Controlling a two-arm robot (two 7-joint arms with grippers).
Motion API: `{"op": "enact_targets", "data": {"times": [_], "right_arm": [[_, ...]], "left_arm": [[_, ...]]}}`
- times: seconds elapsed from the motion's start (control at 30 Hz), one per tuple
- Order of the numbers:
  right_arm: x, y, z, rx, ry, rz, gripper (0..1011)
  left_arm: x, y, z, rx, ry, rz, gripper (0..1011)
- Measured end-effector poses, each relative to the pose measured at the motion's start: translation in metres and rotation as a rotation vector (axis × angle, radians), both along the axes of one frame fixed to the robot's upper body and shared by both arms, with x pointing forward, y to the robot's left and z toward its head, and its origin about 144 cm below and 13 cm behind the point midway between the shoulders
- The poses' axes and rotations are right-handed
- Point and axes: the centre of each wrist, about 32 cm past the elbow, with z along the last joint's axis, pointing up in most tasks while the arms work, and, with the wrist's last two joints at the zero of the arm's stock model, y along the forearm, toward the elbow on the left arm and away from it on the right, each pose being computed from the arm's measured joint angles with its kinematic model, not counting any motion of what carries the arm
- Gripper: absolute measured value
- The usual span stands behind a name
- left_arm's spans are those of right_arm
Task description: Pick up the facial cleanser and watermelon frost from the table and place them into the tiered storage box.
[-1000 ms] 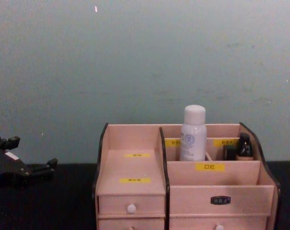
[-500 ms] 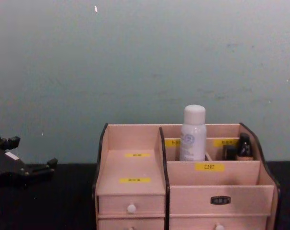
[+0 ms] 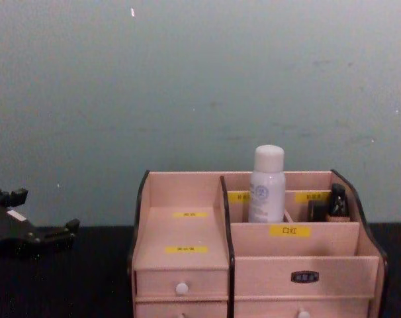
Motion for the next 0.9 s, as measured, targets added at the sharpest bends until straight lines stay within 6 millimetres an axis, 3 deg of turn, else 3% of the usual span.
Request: {"op": "enact_targets", "data": {"times": [0.37, 0.9], "right_arm": [[-0.0001, -0.0001, 0.0001, 0.001, -0.001, 0.001, 737], [-0.0002, -0.0001, 0.0001, 0.002, -0.002, 0.002, 729]], "left_arm": [[0.0000, 0.0000, 0.0000, 0.000, 0.000, 0.000, 1001], [0.0000, 0.0000, 0.0000, 0.000, 0.000, 0.000, 1001]]}}
